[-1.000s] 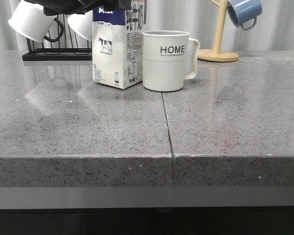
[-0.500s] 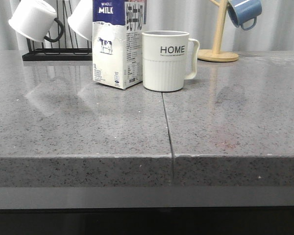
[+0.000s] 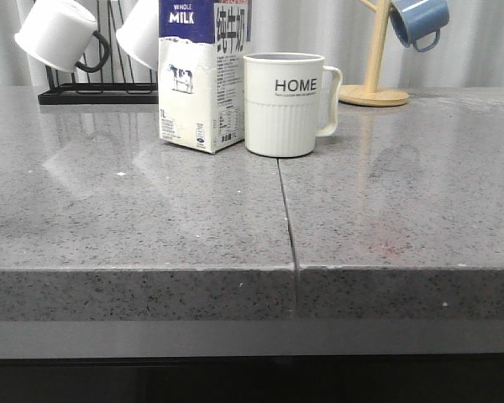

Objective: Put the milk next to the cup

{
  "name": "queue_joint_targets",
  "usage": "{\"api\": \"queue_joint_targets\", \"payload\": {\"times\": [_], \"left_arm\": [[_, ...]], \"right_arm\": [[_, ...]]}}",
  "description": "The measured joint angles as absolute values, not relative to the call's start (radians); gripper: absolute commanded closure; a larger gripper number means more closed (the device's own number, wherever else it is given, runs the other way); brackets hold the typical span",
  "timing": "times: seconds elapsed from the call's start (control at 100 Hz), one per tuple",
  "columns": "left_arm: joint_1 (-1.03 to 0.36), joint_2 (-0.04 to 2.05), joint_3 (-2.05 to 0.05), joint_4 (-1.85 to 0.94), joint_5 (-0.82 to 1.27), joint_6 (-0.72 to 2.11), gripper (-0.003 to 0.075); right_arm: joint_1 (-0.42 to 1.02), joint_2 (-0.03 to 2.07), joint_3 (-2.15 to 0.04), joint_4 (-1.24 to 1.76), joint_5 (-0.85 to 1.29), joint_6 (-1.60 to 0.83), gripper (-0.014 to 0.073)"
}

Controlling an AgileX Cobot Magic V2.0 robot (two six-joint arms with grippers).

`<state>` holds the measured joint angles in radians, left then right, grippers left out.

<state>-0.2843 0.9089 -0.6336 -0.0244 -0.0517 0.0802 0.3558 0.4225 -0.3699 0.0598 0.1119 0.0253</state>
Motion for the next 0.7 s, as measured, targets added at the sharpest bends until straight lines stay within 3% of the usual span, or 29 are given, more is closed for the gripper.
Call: {"api": "queue_joint_targets", "payload": {"times": [0.37, 0.7], "left_arm": [[-0.075, 0.594, -0.449, -0.024, 0.047, 0.081, 0.0741], [-0.048, 0.378, -0.241, -0.024, 0.049, 0.081, 0.0741]], "right_arm": [[0.356, 0.422, -0.37, 0.06, 0.112, 0.025, 0.0661], [0.356, 0.422, -0.37, 0.06, 0.112, 0.025, 0.0661]]}}
